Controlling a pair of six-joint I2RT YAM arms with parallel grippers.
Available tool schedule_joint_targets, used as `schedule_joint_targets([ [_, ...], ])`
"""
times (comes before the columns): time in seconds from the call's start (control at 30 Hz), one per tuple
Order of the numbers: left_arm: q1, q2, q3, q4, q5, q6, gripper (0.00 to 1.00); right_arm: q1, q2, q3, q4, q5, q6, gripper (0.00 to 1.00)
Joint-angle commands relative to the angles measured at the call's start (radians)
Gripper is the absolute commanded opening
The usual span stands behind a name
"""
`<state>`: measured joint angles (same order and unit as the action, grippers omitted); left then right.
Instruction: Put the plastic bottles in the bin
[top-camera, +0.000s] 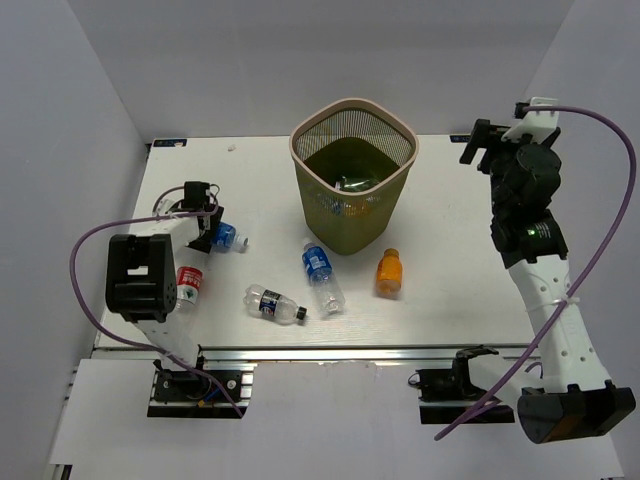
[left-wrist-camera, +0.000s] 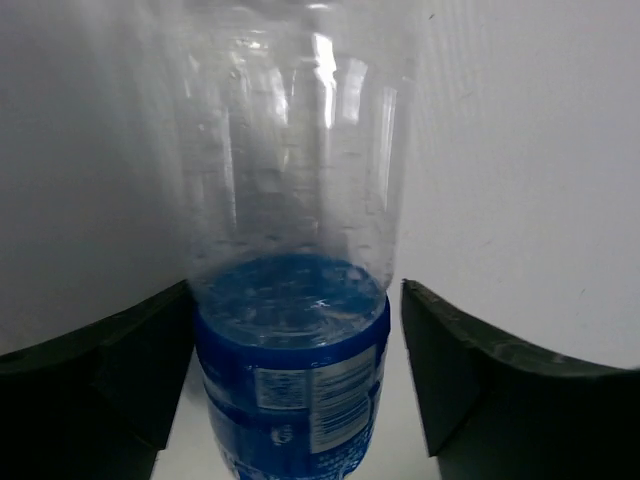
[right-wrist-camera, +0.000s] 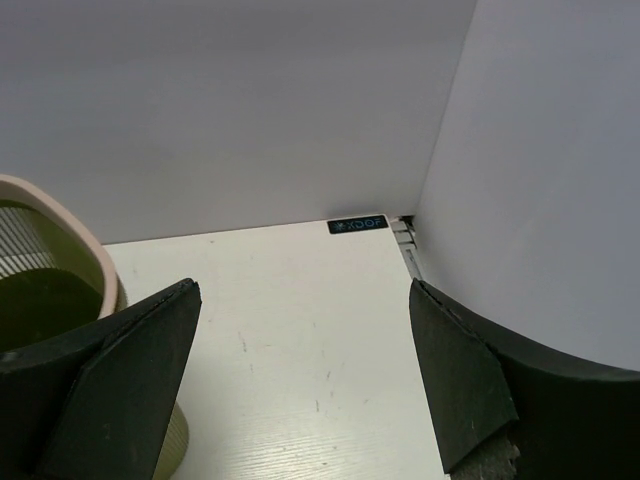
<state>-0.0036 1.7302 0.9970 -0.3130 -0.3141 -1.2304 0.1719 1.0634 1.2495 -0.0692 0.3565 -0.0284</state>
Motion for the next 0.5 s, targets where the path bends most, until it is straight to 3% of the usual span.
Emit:
schedule_joint_targets([
  [0.0, 0.002, 0.054, 0.063, 0.002, -0.003, 0.008, 0.86, -0.032, -0.042, -0.028, 0.006, 0.059, 0.022, 0.89],
  [0.2, 0.002, 0.032, 0.107, 0.012, -0.006, 0.02, 0.53, -0.156, -0.108, -0.198, -0.017, 0.121, 0.218, 0.9],
  [0.3, 0.002, -0.02, 0.149, 0.02, 0.007, 0.071, 0.46, -0.25, -0.115, -0.286, -0.055, 0.055, 0.289, 0.89],
  [0.47, 0.002, -0.125, 0.235, 0.038, 0.027, 0.17, 0.45, -0.282, -0.118, -0.407, -0.055, -0.092, 0.346, 0.89],
])
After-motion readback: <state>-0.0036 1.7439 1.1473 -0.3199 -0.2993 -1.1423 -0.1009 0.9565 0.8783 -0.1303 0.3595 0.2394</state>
